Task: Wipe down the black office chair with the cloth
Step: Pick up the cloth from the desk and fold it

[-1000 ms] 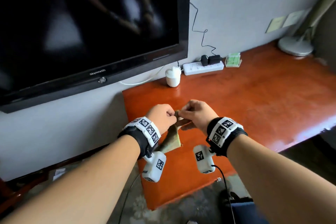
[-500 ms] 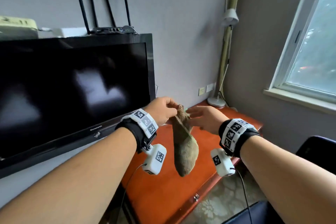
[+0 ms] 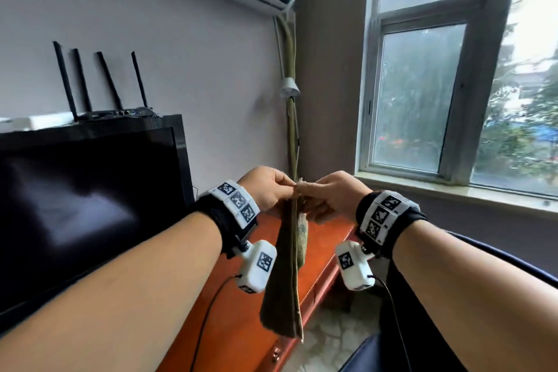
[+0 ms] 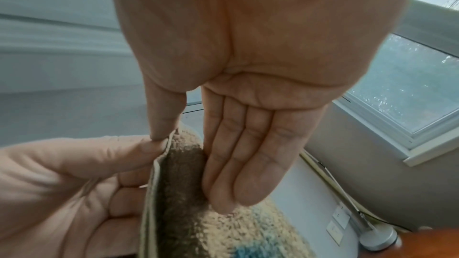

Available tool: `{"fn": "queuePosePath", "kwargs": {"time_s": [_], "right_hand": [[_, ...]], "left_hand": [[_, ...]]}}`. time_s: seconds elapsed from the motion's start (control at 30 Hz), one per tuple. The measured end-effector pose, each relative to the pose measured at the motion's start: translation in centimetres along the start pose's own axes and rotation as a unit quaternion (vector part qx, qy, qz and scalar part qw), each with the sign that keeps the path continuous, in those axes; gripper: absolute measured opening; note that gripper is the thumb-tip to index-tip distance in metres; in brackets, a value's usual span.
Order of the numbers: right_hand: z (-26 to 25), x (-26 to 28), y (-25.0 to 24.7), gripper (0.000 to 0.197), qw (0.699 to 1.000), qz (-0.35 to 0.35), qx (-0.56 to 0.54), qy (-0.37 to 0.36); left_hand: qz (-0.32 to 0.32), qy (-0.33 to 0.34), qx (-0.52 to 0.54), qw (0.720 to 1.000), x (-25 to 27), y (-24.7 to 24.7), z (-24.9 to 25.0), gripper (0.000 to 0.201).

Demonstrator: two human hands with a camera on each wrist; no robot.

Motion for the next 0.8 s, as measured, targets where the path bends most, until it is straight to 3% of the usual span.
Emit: {"fn": "queuePosePath", "kwargs": {"time_s": [0.33, 0.47, 0.57, 0.8], "right_hand": [[-2.0, 2.9, -6.5, 0.017, 0.998, 0.057, -0.022, -0.013], [-1.2, 4.2, -11.2, 0.013, 0.991, 0.116, -0.060, -0.010], [0.6, 4.9, -14.6, 0.010, 0.976, 0.156, -0.154, 0.019], [1.5, 6.4, -16.6, 0.024, 0.940, 0.122, -0.317, 0.001]], "left_hand": [[-0.024, 0.008, 0.061, 0.998, -1.8, 4.5, 4.9, 0.007], [0.040, -0.022, 0.001, 0.999, -3.9, 4.4, 3.9, 0.013], [0.080, -0.057, -0.014, 0.995, -4.5, 3.7, 3.3, 0.012], [0.170, -0.098, -0.202, 0.960, -5.1, 2.3, 2.0, 0.008]]}}
Point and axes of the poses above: each hand's wrist, its own x-axis away from the middle knuckle, its own y-axis out of the palm, z = x × y, the point moved 7 cm from there along -x, towards the middle knuckle, and after that the axes turned 11 degrees about -x, right-handed, at the moved point
